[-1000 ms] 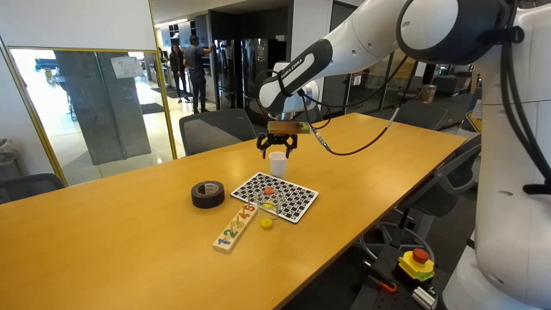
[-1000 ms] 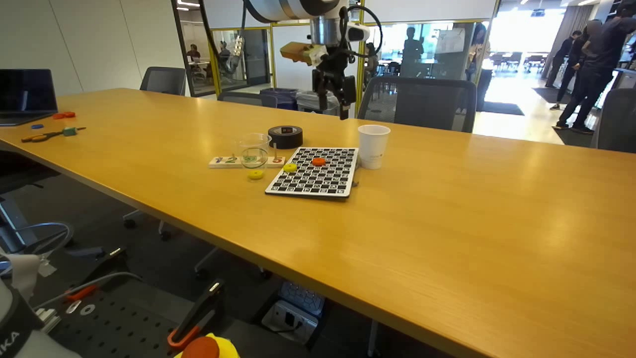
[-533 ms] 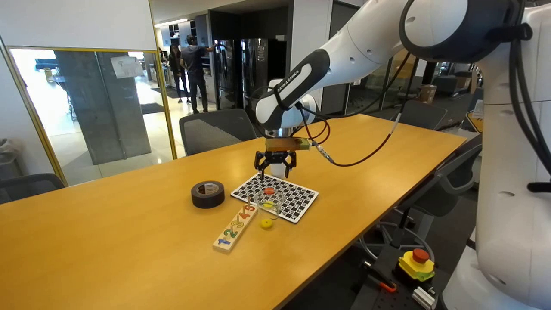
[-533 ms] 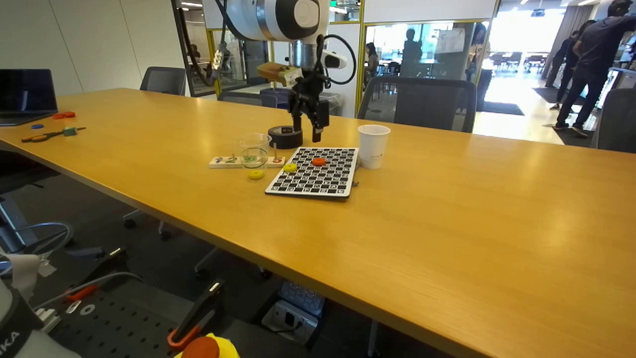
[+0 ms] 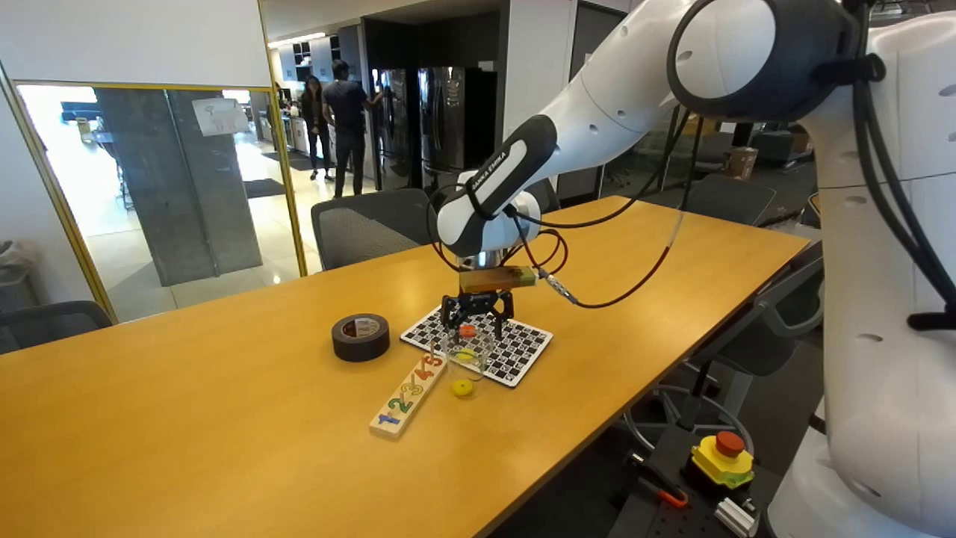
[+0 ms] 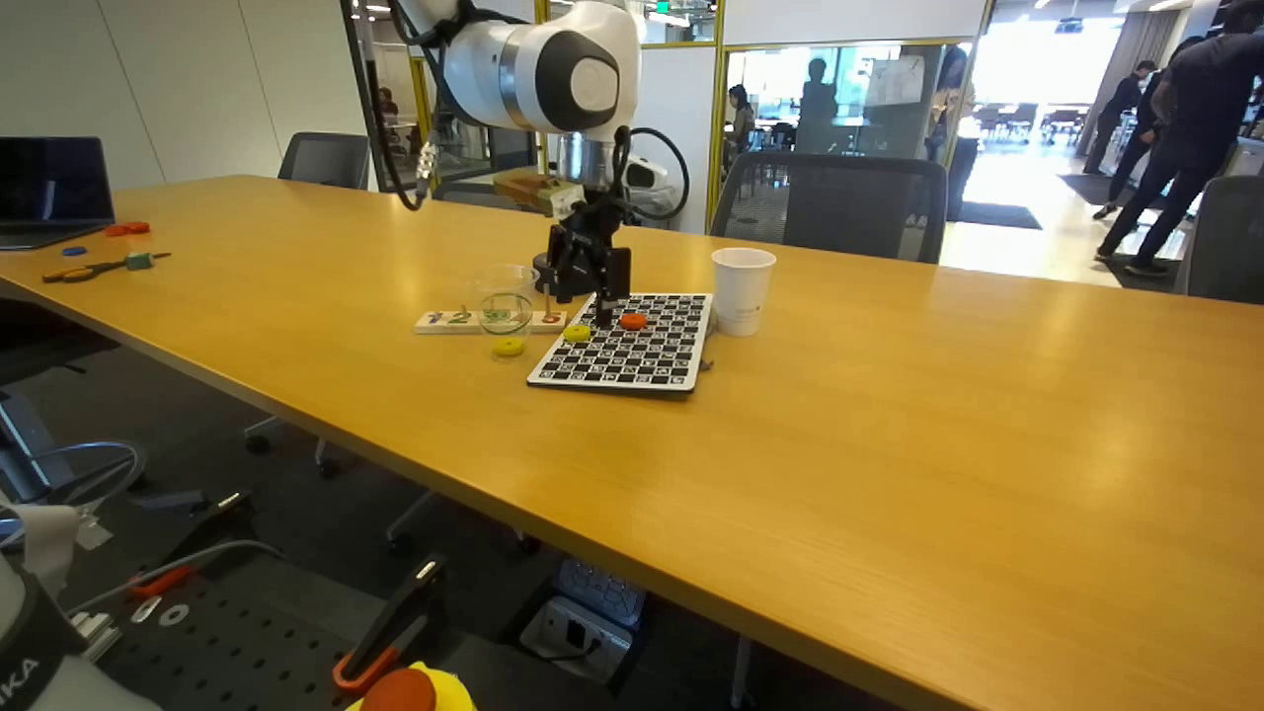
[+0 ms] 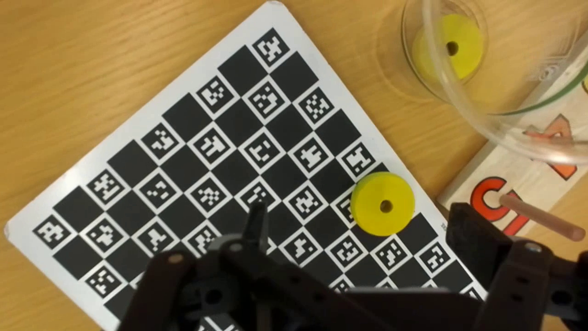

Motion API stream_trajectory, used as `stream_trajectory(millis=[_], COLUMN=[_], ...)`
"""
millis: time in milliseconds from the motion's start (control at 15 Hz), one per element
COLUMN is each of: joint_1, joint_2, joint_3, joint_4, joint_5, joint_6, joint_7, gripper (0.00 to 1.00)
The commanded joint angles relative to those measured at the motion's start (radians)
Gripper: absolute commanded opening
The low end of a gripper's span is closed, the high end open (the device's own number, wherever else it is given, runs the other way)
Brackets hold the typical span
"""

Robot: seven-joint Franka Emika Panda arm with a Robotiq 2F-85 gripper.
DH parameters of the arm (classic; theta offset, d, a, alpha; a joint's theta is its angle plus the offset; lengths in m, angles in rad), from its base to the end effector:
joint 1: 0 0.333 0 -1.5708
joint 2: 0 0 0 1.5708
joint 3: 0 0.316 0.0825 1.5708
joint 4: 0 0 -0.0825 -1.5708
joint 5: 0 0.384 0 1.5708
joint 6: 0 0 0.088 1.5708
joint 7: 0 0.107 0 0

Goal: Put an orange block in the white cup then a yellow block in the clear cup, then put two orange blocks in the white cup then a yellow block in the clear cup and lastly the orange block in the white cup

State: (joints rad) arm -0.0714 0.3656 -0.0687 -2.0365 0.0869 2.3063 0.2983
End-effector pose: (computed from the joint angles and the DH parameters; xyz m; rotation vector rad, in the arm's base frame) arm 0.5818 -0.0795 0.2561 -3.0134 0.7637 0.1507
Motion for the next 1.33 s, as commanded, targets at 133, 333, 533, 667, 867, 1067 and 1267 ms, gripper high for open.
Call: stream_trajectory(millis=[133, 333, 533, 667, 867, 1067, 1267], joint_1=[0.024, 0.038, 0.056, 0.069, 0.082, 0.094, 0.1], joint_2=[0.018, 0.02, 0.018, 0.019, 0.019, 0.021, 0.02], joint_3=[-0.003, -0.007, -0.016, -0.025, -0.036, -0.051, -0.061], joint_4=[-0.008, -0.029, -0.054, -0.069, -0.084, -0.091, -0.095], joint_5=[0.006, 0.0, -0.016, -0.031, -0.045, -0.067, -0.078], joint_6=[0.021, 0.082, 0.142, 0.18, 0.215, 0.232, 0.236], joint_7=[-0.009, 0.008, 0.035, 0.057, 0.084, 0.113, 0.129], gripper=[1.0, 1.0, 1.0, 1.0, 1.0, 1.0, 1.0])
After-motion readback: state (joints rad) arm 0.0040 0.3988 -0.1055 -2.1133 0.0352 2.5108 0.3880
